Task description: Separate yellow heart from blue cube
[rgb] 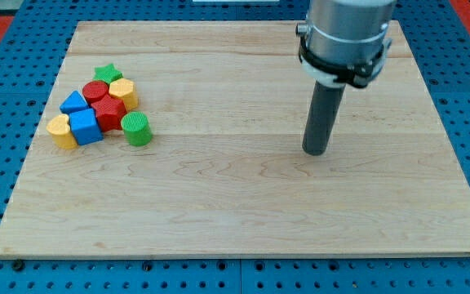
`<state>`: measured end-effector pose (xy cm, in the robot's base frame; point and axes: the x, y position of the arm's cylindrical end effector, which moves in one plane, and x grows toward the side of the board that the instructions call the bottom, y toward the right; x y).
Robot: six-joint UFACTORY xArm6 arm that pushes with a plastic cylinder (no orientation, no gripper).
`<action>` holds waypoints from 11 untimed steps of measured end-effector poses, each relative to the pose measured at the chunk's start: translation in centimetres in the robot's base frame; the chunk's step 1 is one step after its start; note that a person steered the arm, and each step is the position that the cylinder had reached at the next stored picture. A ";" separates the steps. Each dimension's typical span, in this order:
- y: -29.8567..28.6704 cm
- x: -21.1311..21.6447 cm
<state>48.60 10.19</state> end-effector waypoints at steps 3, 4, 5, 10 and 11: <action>-16.0 3.4; -24.1 3.3; -32.2 2.1; -30.5 -1.6; -34.8 -2.0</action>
